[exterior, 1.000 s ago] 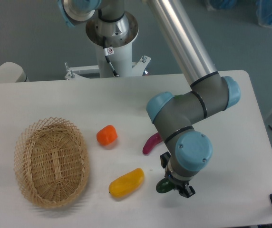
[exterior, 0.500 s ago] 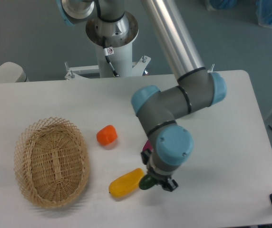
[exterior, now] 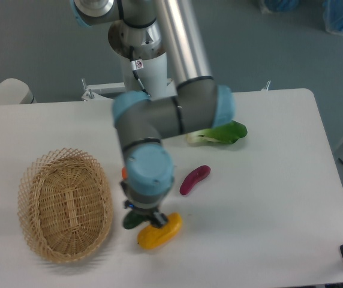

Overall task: Place the cucumber in the basket
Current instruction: 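Carry the held cucumber over the wicker basket, then lower the cucumber into the basket and open the gripper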

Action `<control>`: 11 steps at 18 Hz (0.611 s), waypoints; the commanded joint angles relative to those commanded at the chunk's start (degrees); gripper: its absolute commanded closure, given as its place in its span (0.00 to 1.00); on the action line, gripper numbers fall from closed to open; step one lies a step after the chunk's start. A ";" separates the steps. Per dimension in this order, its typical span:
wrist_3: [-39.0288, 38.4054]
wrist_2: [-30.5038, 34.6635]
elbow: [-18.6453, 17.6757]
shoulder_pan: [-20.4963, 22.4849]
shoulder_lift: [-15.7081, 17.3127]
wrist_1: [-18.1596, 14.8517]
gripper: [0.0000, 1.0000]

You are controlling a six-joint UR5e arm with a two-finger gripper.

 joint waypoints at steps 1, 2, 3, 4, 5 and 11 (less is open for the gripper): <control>-1.58 0.00 -0.17 -0.97 0.00 0.09 0.89; -3.07 0.00 -0.52 -1.93 -0.09 0.26 0.89; -4.31 0.17 -0.88 -2.81 -0.09 0.35 0.88; -5.02 0.26 -1.31 -3.69 -0.35 0.44 0.88; -5.81 0.35 -1.41 -4.57 -0.61 0.44 0.87; -8.98 0.26 -1.58 -8.27 -2.63 2.54 0.76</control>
